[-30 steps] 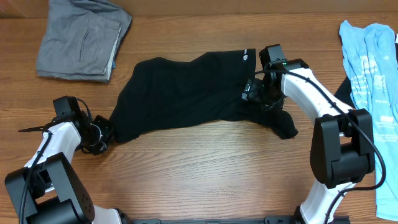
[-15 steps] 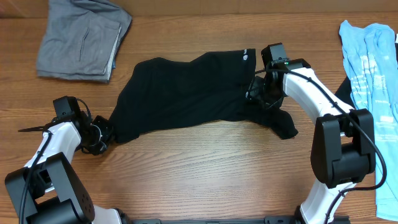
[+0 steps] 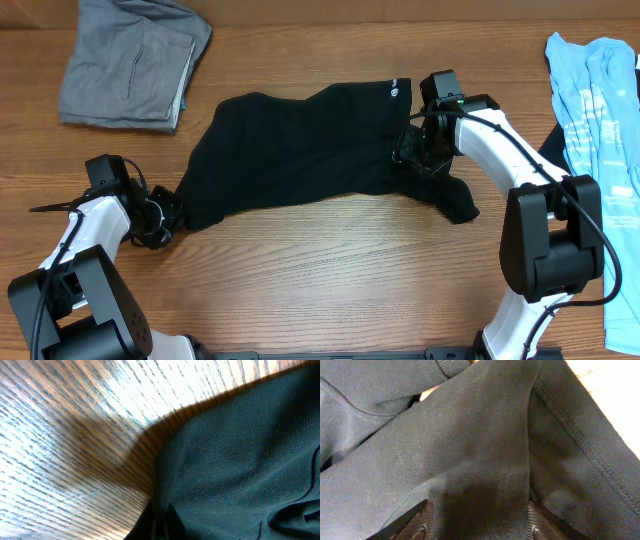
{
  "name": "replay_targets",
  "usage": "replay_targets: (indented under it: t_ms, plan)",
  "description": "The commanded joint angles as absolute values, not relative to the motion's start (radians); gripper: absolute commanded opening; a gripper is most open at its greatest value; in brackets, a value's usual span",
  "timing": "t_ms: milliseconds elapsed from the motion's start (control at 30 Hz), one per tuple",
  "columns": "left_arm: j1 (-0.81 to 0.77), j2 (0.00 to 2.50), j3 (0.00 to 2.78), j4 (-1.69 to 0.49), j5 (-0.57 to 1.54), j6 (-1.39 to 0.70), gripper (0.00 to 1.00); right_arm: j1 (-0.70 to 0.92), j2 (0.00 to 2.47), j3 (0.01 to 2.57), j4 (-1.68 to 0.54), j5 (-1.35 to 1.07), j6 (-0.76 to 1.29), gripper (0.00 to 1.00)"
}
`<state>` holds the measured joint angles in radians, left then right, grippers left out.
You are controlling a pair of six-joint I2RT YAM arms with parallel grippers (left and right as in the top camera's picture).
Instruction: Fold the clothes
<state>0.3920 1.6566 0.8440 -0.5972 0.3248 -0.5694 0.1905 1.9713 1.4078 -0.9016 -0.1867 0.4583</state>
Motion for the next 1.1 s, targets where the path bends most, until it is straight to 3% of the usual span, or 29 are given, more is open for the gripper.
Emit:
replay_targets:
  t_ms: [0, 67, 200, 233, 333, 367, 600, 1067]
  plan:
    - [0.383, 1.664, 0.838, -0.598, 0.302, -0.546, 0.05, 0.190, 1.974, 1.407, -0.903, -0.221, 0.441, 0.62]
    - [0.383, 1.664, 0.838, -0.598, 0.303, -0.546, 0.05, 0.190, 1.974, 1.407, -0.907, -0.235, 0.441, 0.61]
    - [0.383, 1.664, 0.838, -0.598, 0.303, -0.545, 0.04, 0.190, 1.974, 1.407, -0.913, -0.237, 0.441, 0.48]
    - [0.383, 1.664, 0.838, -0.599, 0.303, -0.545, 0.04, 0.190, 1.974, 1.407, -0.913, -0.237, 0.443, 0.42]
    - [0.383, 1.664, 0.838, -0.606, 0.308, -0.545, 0.04, 0.190, 1.974, 1.407, -0.910, -0.236, 0.476, 0.09]
    - [0.383, 1.664, 0.838, -0.606, 0.318, -0.545, 0.04, 0.190, 1.973, 1.407, -0.910, -0.236, 0.488, 0.04]
    - [0.383, 1.568, 0.903, -0.709, 0.445, -0.432, 0.04, 0.186, 1.837, 1.447, -0.960, -0.211, 0.528, 0.04]
    - [0.383, 0.978, 1.080, -0.975, 0.438, -0.388, 0.04, 0.186, 1.312, 1.461, -1.055, -0.210, 0.572, 0.04]
